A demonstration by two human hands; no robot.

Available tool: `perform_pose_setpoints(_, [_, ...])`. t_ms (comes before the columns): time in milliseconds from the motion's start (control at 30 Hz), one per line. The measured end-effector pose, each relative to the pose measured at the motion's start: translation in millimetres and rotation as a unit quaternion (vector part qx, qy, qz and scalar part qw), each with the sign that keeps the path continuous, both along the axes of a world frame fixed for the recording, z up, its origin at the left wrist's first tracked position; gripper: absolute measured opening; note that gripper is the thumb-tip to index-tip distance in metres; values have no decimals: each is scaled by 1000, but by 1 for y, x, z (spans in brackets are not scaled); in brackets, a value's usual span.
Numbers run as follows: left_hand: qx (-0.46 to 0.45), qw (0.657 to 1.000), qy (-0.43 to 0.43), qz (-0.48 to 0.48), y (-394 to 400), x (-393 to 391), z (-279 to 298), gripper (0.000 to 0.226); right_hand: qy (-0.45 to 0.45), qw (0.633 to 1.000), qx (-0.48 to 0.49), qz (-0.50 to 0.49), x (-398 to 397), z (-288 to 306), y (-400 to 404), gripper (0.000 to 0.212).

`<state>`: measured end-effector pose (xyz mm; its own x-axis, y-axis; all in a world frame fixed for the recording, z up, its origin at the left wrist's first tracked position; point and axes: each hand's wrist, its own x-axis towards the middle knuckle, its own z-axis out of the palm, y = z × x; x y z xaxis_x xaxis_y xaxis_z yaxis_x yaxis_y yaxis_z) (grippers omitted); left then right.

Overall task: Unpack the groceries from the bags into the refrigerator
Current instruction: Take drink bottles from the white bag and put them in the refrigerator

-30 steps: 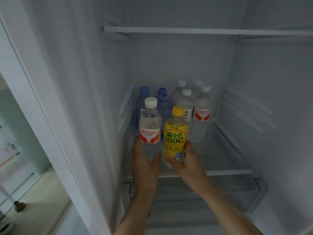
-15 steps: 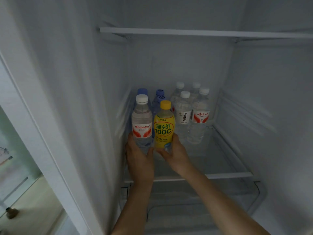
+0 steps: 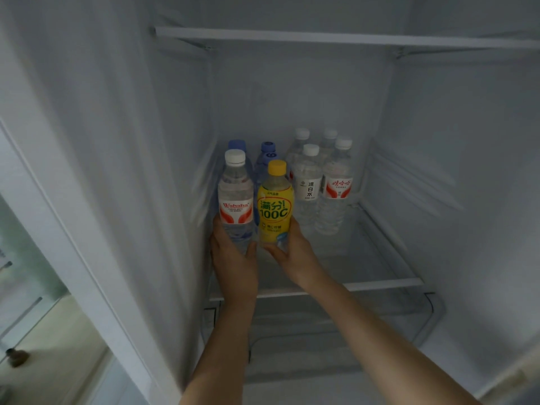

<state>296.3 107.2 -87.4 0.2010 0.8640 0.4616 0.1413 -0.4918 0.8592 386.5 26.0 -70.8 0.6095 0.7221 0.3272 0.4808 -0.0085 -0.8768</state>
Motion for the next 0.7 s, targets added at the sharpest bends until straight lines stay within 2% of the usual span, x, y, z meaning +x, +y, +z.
perform_pose_setpoints(67, [-3,1000,5,-7,1,-2,-3,87,14,1000,-23,-3,1,1,-2,64])
perform_pose_setpoints(200, [-40,996,71,-32,-2,-8,-8,92,33,996,-70,-32,-6,0,-12,83])
perform_pose_setpoints(400, [-43,992,85,-84,-52,-39,-3,91,-19,987,-59,-145,-35,-11,-63,61])
perform_pose_setpoints(533, [-60,980,84,-171,-96,-65,-2,69,-69,975,-20,-211,-70,-25,-113,46])
perform_pose_setpoints(700, [59,950,67,-299,-149,-93,-16,34,-85,960,4,-268,-114,-53,-179,45])
